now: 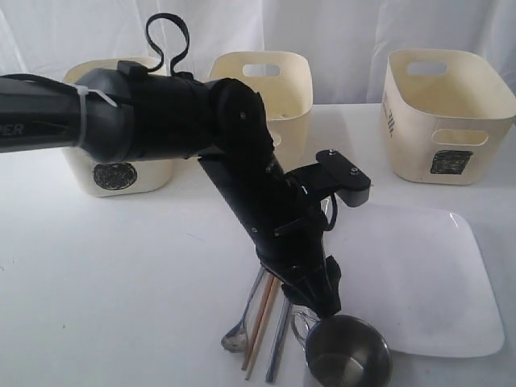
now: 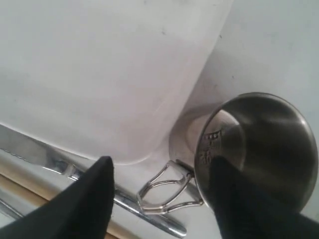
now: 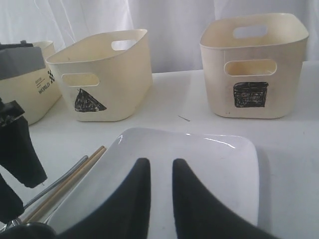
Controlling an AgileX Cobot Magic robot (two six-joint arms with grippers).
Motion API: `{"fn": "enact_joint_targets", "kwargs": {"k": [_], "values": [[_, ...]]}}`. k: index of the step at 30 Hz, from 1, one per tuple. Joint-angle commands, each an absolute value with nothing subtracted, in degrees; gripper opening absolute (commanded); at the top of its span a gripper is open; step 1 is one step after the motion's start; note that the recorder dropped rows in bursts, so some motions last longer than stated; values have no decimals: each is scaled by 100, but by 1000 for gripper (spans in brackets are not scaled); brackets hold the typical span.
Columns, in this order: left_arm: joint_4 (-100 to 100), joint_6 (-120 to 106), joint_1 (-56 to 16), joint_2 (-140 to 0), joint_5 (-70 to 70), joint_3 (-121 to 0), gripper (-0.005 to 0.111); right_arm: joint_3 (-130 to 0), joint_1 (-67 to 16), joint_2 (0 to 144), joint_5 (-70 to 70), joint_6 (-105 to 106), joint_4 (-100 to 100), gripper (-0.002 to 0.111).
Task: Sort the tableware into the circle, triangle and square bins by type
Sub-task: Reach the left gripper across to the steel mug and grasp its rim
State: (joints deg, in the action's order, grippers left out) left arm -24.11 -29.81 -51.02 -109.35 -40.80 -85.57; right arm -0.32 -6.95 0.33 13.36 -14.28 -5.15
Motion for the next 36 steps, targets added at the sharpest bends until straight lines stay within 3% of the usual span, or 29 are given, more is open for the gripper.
{"fn": "enact_joint_targets", "kwargs": {"k": [1, 36], "values": [[-2458, -3077, -5266, -10970, -4056, -8592, 61, 0, -680, 0, 1316, -1458, -539, 16], [-2395, -3150, -5443, -11305, -4053, -8605, 61, 0, -680, 0, 1316, -1458, -539, 16]]}}
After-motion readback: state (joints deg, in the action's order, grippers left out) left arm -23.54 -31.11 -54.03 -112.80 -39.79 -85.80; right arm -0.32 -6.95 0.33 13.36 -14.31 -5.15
